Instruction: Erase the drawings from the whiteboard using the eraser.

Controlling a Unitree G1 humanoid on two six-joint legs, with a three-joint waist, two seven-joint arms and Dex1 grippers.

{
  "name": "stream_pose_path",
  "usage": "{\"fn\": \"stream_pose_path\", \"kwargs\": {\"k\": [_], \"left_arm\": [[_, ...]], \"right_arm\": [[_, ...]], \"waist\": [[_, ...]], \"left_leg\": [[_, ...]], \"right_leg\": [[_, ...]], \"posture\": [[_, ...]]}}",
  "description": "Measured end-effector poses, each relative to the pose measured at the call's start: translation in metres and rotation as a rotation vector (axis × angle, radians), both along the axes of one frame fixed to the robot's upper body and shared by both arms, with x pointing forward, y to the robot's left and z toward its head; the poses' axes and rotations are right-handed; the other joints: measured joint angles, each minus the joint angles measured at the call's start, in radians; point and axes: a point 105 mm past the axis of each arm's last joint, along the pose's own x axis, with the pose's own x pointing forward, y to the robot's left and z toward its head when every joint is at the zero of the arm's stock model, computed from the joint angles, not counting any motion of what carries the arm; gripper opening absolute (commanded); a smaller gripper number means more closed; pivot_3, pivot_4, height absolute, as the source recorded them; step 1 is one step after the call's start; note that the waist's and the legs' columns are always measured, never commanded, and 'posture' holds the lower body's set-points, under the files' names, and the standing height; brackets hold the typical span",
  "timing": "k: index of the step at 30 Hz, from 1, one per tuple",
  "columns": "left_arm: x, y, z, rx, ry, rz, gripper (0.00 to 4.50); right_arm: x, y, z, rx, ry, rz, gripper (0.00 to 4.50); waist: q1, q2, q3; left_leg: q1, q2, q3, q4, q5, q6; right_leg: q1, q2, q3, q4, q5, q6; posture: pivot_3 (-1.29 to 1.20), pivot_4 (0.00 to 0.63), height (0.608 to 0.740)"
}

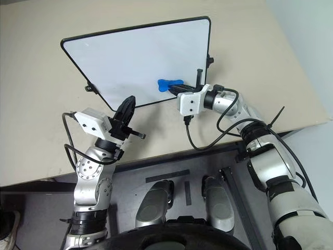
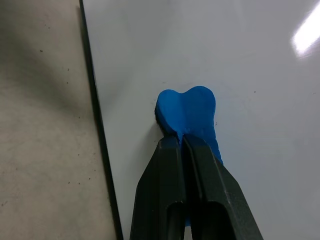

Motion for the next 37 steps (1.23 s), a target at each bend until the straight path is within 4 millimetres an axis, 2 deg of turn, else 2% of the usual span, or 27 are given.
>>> {"fn": "stream_pose_path", "kwargs": {"k": [5,9,12,15,18,20,24,28,33,37], "left_arm": [[0.000,0.000,0.000,0.002,0.002,-0.002,0.00],[-0.001,0.002,-0.003,0.009,0.011,0.002,0.00],[-0.002,0.004,-0.004,0.012,0.016,0.005,0.00],[-0.002,0.003,-0.004,0.016,0.015,-0.005,0.00],[-0.002,0.003,-0.002,0.024,0.013,-0.014,0.00],[-0.001,0.001,0.001,0.025,0.003,-0.028,0.00],[0.000,0.004,0.002,0.033,0.004,-0.044,0.00],[0.003,0.010,0.004,0.051,0.006,-0.039,0.00],[0.003,0.012,0.001,0.062,0.039,-0.047,0.00],[0.003,0.013,0.002,0.074,0.056,-0.073,0.00]], "right_arm": [[-0.008,-0.003,-0.003,-0.011,0.037,0.034,0.02],[-0.033,-0.020,-0.023,-0.040,0.201,0.066,0.02],[-0.053,-0.031,-0.030,-0.022,0.362,0.065,0.02],[-0.064,-0.043,-0.033,-0.038,0.444,0.024,0.02],[-0.068,-0.051,-0.043,-0.041,0.510,-0.031,0.76],[-0.071,-0.050,-0.047,-0.033,0.542,-0.043,1.45],[-0.073,-0.044,-0.045,-0.009,0.561,-0.053,2.87],[-0.071,-0.045,-0.032,0.046,0.516,-0.079,4.25],[-0.062,-0.053,-0.002,0.197,0.421,-0.142,4.25],[-0.061,-0.058,-0.003,0.258,0.433,-0.193,4.25]], "waist": [[0.000,0.000,0.000],[0.006,0.000,0.000],[0.006,-0.001,0.000],[0.006,-0.001,-0.001],[0.005,-0.001,-0.001],[0.003,-0.001,-0.001],[0.002,-0.001,-0.001],[0.002,-0.001,-0.001],[0.003,-0.001,-0.001],[0.003,-0.001,-0.001]], "left_leg": [[0.000,0.000,0.000,0.000,0.000,0.000],[-0.005,0.000,0.001,0.001,-0.001,0.002],[-0.007,0.000,0.002,0.001,-0.004,0.003],[-0.006,0.000,0.002,0.001,-0.005,0.003],[-0.005,0.000,0.002,0.001,-0.005,0.003],[-0.004,0.000,0.002,0.001,-0.004,0.004],[0.001,0.000,0.001,0.001,-0.002,0.004],[0.003,0.000,0.001,0.002,-0.001,0.004],[0.003,0.000,0.001,0.001,-0.002,0.004],[0.003,0.000,0.001,0.000,-0.002,0.004]], "right_leg": [[0.000,0.000,0.000,-0.001,-0.002,0.002],[-0.002,0.000,-0.001,-0.002,-0.006,0.004],[-0.002,0.000,-0.002,-0.004,-0.009,0.004],[-0.002,0.000,-0.002,-0.004,-0.010,0.004],[-0.002,0.000,-0.002,-0.002,-0.010,0.004],[-0.002,0.000,-0.002,0.000,-0.010,0.004],[0.002,0.000,-0.002,0.001,-0.009,0.003],[0.005,0.000,-0.002,0.000,-0.009,0.003],[0.006,0.000,-0.002,0.000,-0.011,0.005],[0.005,0.000,-0.002,0.000,-0.012,0.005]], "posture": [[0.00,0.150,0.740],[0.00,0.150,0.740],[0.00,0.150,0.740],[0.00,0.150,0.740],[0.00,0.150,0.740],[0.00,0.150,0.740],[0.00,0.150,0.740],[0.00,0.150,0.740],[0.00,0.150,0.740],[0.00,0.150,0.740]]}}
